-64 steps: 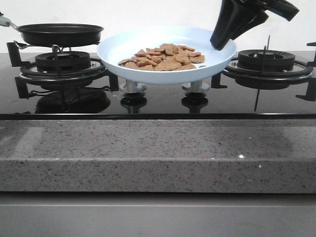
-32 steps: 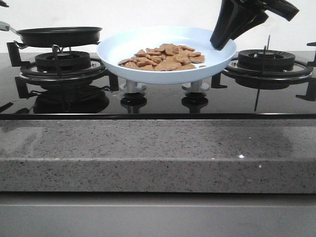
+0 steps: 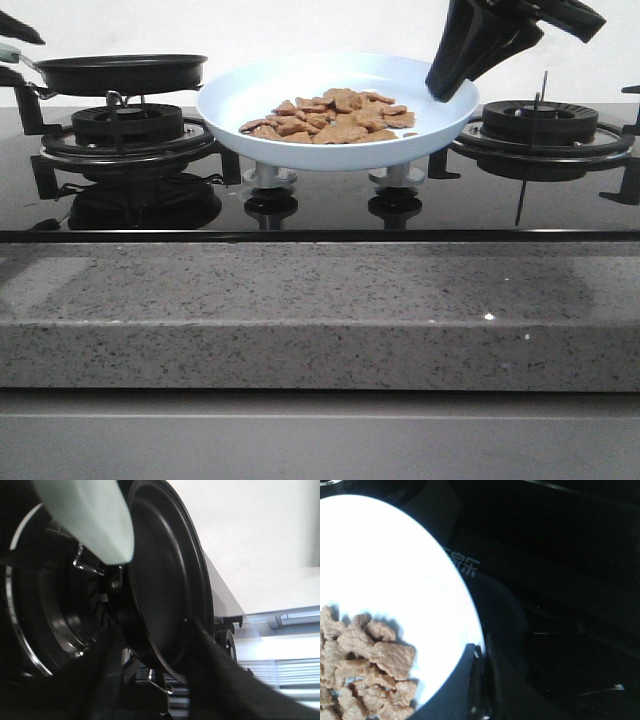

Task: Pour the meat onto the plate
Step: 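Release the pan handle and withdraw the left gripper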

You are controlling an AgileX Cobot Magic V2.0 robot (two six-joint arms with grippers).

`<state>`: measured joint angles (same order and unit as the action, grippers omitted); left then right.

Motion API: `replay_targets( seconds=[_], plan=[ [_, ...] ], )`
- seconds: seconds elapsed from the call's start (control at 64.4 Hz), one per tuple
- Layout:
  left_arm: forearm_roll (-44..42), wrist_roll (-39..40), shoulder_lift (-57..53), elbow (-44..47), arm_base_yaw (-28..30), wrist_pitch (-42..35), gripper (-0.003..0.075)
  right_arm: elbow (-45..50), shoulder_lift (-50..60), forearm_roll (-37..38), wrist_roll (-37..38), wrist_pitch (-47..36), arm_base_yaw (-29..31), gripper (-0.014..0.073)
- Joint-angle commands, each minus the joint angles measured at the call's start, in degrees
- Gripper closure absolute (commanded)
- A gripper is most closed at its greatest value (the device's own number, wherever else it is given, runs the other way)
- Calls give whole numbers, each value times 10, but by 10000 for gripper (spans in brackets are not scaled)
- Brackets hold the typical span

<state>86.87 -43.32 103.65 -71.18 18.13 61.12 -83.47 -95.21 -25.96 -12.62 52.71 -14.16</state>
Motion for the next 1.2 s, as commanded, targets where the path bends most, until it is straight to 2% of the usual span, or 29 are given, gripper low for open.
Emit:
replay_targets(
  seconds=[0.0,0.016,0.047,0.218,0.357,0.497,0.59,0.73,0.87,1.01,1.181],
  plan=[
    [34,6,-30,-18,0,37,685,-15,26,-21,-4,-23,-1,663],
    [34,6,-30,-18,0,39,722,-15,26,-21,-4,-23,-1,663],
    [34,6,-30,-18,0,43,739,-15,26,-21,-4,-23,-1,663],
    [27,1,-38,-18,0,66,741,-15,26,-21,-4,-23,-1,663],
    [-15,-14,-78,-17,0,49,741,-15,26,-21,-4,-23,-1,663],
    [-92,-15,-155,-7,-3,-37,741,-15,26,-21,-4,-23,-1,663],
    [-181,-14,-213,7,-23,-127,741,-15,26,-21,-4,-23,-1,663],
    [-293,17,-310,59,-74,-262,741,-15,26,-21,-4,-23,-1,663],
    [-355,19,-393,128,-135,-356,741,-15,26,-21,-4,-23,-1,663],
    [-437,54,-462,207,-195,-427,741,-15,26,-21,-4,-23,-1,663],
    [-602,177,-550,304,-241,-448,741,-15,26,-21,-4,-23,-1,663]
  ],
)
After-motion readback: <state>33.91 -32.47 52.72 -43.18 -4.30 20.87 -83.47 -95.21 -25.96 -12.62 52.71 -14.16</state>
